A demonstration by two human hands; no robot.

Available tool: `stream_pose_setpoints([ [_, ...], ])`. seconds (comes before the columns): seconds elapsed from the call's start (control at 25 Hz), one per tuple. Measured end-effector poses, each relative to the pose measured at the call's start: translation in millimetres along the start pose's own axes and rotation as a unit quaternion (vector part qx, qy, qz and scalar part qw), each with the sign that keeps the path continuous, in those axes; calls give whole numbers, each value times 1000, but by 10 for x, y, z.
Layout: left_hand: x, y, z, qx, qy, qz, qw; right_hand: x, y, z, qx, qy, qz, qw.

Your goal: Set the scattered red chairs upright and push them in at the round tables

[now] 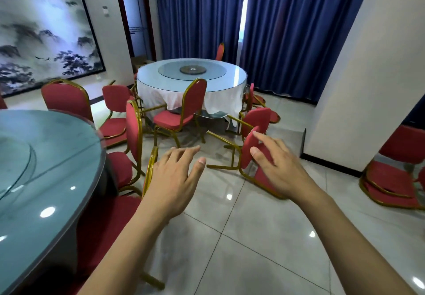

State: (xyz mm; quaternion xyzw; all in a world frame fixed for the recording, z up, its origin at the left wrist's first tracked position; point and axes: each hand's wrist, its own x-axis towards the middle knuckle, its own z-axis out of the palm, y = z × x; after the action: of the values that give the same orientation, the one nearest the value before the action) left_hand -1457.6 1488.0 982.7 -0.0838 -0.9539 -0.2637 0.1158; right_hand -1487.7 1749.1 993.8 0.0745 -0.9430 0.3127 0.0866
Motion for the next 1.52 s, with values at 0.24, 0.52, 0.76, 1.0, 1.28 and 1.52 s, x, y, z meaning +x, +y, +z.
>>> stream_pose_setpoints([
  [0.24,1117,217,514,17,13,-60,998,1356,791,-60,24,-23,-64,997],
  [0.52,2360,333,910,46,19,-123,991,3089,1277,-71,44,-63,-137,988],
  [0.76,3217,-24,1090,47,41,-194,979,4326,1338,331,64,-113,-201,971],
  [1.0,4556,-719,1337,32,72,-190,979,5734,1391,860,43,-143,-217,965],
  [1.28,6189,-1497,1492,42,82,-179,980,7359,1388,1194,23,-134,-183,974],
  [1.52,7286,-1936,1792,61,62,-187,979,8551,1600,1557,21,-133,-172,976],
])
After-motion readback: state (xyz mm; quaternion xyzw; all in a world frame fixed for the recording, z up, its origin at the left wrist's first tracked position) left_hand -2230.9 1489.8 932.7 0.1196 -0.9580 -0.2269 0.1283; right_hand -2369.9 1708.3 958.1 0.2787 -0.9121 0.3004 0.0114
